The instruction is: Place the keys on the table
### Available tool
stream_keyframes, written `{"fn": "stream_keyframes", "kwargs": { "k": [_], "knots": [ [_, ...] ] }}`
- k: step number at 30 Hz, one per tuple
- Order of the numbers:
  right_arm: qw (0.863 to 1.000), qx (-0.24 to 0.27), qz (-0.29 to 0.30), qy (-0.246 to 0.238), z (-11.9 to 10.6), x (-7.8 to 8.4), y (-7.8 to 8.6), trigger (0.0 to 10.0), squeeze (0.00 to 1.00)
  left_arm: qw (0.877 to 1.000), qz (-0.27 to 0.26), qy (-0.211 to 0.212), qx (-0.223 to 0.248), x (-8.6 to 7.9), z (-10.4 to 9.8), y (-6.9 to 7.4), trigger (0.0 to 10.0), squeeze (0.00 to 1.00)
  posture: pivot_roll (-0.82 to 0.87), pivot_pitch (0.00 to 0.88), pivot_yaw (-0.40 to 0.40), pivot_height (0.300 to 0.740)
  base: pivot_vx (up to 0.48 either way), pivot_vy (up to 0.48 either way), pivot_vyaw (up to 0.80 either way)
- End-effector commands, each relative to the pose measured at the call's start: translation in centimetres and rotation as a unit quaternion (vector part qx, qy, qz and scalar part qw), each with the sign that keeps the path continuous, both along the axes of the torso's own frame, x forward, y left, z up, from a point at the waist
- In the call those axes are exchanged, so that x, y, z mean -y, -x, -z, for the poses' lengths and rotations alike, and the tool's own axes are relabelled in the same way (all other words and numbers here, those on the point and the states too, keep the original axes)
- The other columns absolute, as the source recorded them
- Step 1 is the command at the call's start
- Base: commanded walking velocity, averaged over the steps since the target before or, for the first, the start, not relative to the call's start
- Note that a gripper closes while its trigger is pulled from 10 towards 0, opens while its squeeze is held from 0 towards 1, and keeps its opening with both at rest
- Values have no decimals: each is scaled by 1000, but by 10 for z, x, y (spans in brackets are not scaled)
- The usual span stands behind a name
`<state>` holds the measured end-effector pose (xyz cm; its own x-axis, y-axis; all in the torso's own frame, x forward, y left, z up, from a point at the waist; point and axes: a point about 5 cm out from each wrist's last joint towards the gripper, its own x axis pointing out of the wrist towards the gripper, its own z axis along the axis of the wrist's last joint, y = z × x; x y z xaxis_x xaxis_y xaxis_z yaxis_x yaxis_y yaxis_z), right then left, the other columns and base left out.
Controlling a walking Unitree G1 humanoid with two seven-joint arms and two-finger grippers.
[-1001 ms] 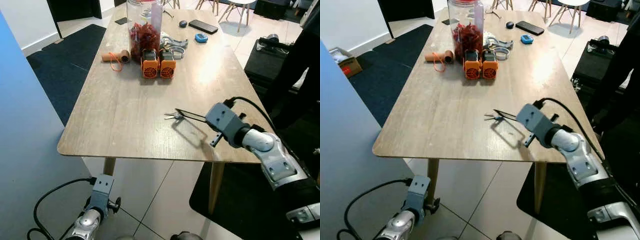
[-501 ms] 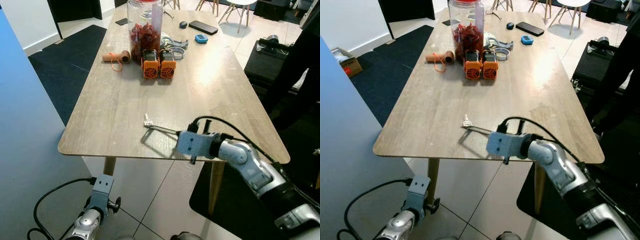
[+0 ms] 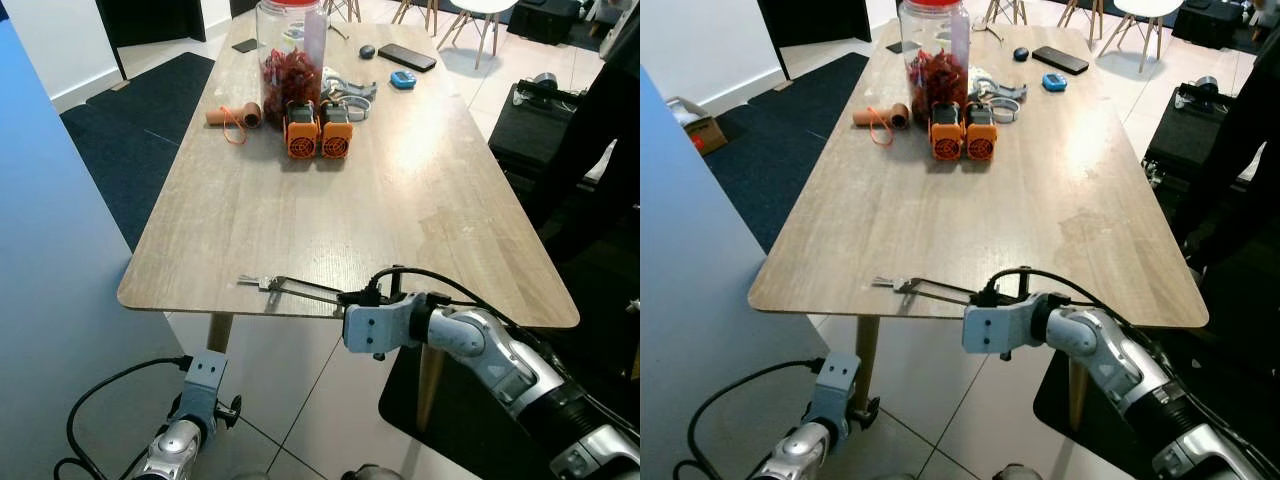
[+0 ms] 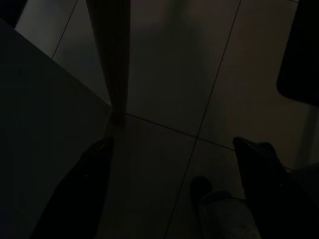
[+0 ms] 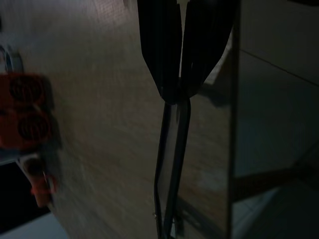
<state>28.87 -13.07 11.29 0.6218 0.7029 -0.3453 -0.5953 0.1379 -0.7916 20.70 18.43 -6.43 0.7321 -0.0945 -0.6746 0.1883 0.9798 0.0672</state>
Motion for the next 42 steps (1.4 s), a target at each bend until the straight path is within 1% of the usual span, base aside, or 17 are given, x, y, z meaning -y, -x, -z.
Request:
{"fn": "stream_keyframes", "kwargs": {
  "k": [1, 2, 3, 6, 7, 9, 10, 15, 22, 27, 31, 34, 35, 36, 37, 38, 42],
  "knots": [
    [999, -21, 43, 25, 14, 20, 0, 10000, 0, 1000, -5, 5, -9, 1, 3, 4, 10000, 0, 42, 83, -28, 740, 0, 0, 0],
    [998, -21, 52, 28, 15, 24, -1, 10000, 0, 1000, -5, 5, -9, 1, 3, 4, 10000, 0, 42, 83, -28, 740, 0, 0, 0],
    [998, -21, 52, 28, 15, 24, -1, 10000, 0, 1000, -5, 5, -9, 1, 3, 4, 10000, 0, 42, 83, -28, 740, 0, 0, 0],
    [995, -19, 92, 39, 23, 40, -4, 10000, 0, 1000, -4, 5, -9, 1, 3, 3, 10000, 0, 42, 81, -27, 740, 0, 0, 0],
    [995, -19, 92, 39, 23, 40, -4, 10000, 0, 1000, -4, 5, -9, 1, 3, 3, 10000, 0, 42, 81, -27, 740, 0, 0, 0],
    [992, -17, 114, 48, 29, 49, -4, 10000, 0, 1000, -4, 4, -10, 1, 3, 3, 10000, 0, 44, 78, -27, 740, 0, 0, 0],
    [992, -17, 114, 48, 29, 49, -4, 10000, 0, 1000, -4, 4, -10, 1, 3, 3, 10000, 0, 44, 78, -27, 740, 0, 0, 0],
    [987, -11, 151, 58, 40, 65, -3, 10000, 0, 1000, -5, 2, -10, 0, 3, 4, 10000, 0, 47, 74, -27, 740, 0, 0, 0],
    [984, -13, 171, 56, 46, 75, -1, 10000, 0, 1000, -6, 2, -9, -2, 2, 3, 10000, 0, 50, 76, -26, 740, 0, 0, 0],
    [983, -13, 176, 56, 47, 78, -1, 10000, 0, 1000, -6, 2, -9, -2, 2, 3, 10000, 0, 50, 78, -26, 740, 0, 0, 0],
    [978, -31, 203, 38, 50, 88, 0, 10000, 0, 1000, -6, 2, -8, -3, 2, 3, 10000, 0, 50, 81, -25, 740, 0, 0, 0],
    [976, -42, 213, 20, 49, 92, 0, 10000, 0, 1000, -6, 2, -8, -3, 2, 3, 10000, 0, 50, 81, -25, 740, 0, 0, 0],
    [975, -43, 216, 12, 48, 93, 0, 10000, 212, 1000, -6, 2, -8, -3, 2, 3, 10000, 0, 49, 81, -25, 740, 0, 0, 0],
    [975, -43, 219, 3, 47, 94, -1, 10000, 643, 1000, -6, 2, -8, -3, 2, 3, 10000, 0, 49, 81, -25, 740, 0, 0, 0],
    [974, -43, 221, -4, 45, 94, -1, 10000, 722, 1000, -6, 2, -8, -3, 2, 3, 10000, 0, 48, 80, -24, 740, 0, 0, 0],
    [974, -42, 224, -11, 44, 94, -1, 10000, 988, 1000, -6, 2, -8, -3, 2, 3, 10000, 0, 48, 81, -23, 740, 0, 0, 0],
    [973, -41, 227, -18, 44, 94, -2, 10000, 1000, 1000, -5, 3, -7, -2, 1, 2, 10000, 0, 47, 81, -23, 740, 0, 0, 0]
  ]
}}
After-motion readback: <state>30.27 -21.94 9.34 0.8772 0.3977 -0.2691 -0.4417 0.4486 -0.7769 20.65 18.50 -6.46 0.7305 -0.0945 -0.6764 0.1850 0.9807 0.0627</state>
